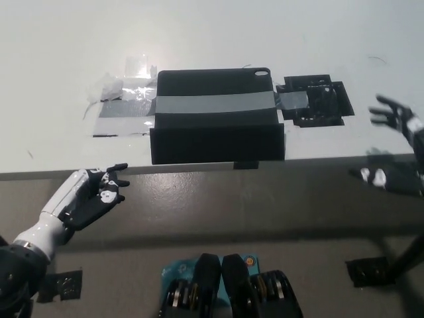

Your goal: The robot uses its right hand to pull the cover of a folded tablet cover kept in the middle of the desk

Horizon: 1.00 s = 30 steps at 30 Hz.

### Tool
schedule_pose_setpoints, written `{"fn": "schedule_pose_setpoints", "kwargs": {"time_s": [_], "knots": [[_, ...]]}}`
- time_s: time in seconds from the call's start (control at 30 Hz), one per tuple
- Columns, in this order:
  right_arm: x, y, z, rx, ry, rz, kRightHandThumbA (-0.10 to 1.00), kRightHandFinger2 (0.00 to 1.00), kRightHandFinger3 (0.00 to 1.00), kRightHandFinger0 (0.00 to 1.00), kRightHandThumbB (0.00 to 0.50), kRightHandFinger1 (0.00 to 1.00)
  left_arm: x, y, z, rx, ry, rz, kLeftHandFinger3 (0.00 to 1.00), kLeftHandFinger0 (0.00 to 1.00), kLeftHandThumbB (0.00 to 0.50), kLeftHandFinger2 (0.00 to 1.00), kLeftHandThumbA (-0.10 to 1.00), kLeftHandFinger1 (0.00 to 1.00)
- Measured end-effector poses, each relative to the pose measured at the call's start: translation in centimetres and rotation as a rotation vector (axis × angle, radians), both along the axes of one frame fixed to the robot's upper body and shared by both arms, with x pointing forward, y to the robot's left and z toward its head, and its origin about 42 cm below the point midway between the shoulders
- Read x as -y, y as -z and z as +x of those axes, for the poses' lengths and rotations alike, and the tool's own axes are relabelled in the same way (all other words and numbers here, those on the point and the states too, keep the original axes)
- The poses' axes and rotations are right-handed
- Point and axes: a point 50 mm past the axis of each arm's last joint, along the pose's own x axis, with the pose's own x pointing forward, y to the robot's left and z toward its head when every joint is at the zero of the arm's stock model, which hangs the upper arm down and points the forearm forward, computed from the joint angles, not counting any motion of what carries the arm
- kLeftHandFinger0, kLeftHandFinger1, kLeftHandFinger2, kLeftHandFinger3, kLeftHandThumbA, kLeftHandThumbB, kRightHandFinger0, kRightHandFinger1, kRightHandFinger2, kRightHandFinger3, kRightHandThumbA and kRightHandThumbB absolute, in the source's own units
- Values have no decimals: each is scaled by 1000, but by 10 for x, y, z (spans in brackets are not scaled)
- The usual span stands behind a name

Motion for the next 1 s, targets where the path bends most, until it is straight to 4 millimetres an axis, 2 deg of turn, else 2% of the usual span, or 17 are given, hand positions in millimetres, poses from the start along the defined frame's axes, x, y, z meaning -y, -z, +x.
{"fn": "schedule_pose_setpoints", "kwargs": {"time_s": [0.03, 0.07, 0.13, 0.27, 0.33, 0.37, 0.5, 0.53, 0.57, 0.7, 0.73, 0.77, 0.8, 0.83, 0.87, 0.9, 1.0], "knots": [[-9, -14, 6, 34, -22, -1, 1000, 821, 1000, 900, 177, 798, 1, 1, 0, -3, 3, 0, 1000, 702, 39, 888, 952, 781], [-16, -25, 11, 59, -36, -2, 988, 810, 1000, 771, 158, 734, 2, 1, 0, -4, 5, 0, 1000, 704, 42, 882, 960, 777], [-32, -47, 20, 108, -67, -5, 970, 804, 1000, 1000, 158, 899, 3, 2, -1, -7, 9, 1, 1000, 697, 25, 882, 965, 771], [-67, -92, 40, 188, -140, 6, 1000, 815, 1000, 1000, 193, 862, 4, 4, -1, -14, 11, 0, 1000, 696, 17, 882, 963, 775], [-87, -110, 52, 209, -178, 11, 987, 803, 994, 1000, 152, 837, 4, 5, -2, -19, 10, -1, 1000, 705, 17, 899, 968, 788], [-95, -114, 56, 208, -194, 11, 916, 771, 957, 1000, 95, 835, 4, 6, -3, -21, 10, -1, 1000, 705, 23, 902, 970, 788], [-149, -131, 80, 183, -281, -15, 822, 734, 951, 971, 31, 771, 5, 7, -3, -25, 11, -1, 1000, 705, 0, 886, 981, 783], [-158, -131, 84, 170, -292, -23, 853, 735, 959, 997, 48, 791, 5, 7, -3, -25, 12, -1, 1000, 704, 8, 887, 981, 784], [-169, -128, 90, 148, -305, -40, 1000, 743, 954, 907, 139, 761, 5, 7, -3, -26, 12, -1, 1000, 709, 17, 889, 981, 788], [-193, -102, 120, 33, -300, -145, 977, 656, 822, 572, 183, 551, 5, 8, -4, -27, 12, 0, 1000, 731, 1, 912, 986, 806], [-195, -96, 126, 10, -294, -165, 1000, 769, 962, 752, 232, 720, 5, 8, -4, -28, 12, 0, 1000, 728, 0, 911, 974, 803], [-198, -88, 134, -20, -285, -198, 1000, 775, 976, 784, 229, 730, 5, 8, -4, -28, 12, -1, 1000, 726, 0, 910, 970, 803], [-200, -81, 142, -53, -274, -241, 1000, 931, 1000, 893, 270, 874, 5, 8, -4, -28, 12, -2, 1000, 731, 0, 920, 971, 809], [-201, -76, 149, -83, -264, -286, 1000, 964, 1000, 919, 271, 908, 6, 8, -4, -28, 12, -3, 1000, 735, 0, 921, 970, 809], [-201, -73, 154, -102, -263, -318, 1000, 1000, 1000, 975, 331, 1000, 6, 8, -4, -28, 12, -4, 1000, 730, 0, 915, 971, 804], [-202, -72, 159, -123, -260, -362, 1000, 1000, 1000, 1000, 424, 1000, 6, 8, -4, -28, 12, -4, 1000, 733, 0, 916, 970, 805], [-205, -74, 169, -156, -258, -551, 1000, 1000, 1000, 1000, 500, 1000, 6, 8, -4, -29, 12, -5, 1000, 741, 2, 919, 972, 809]]}}
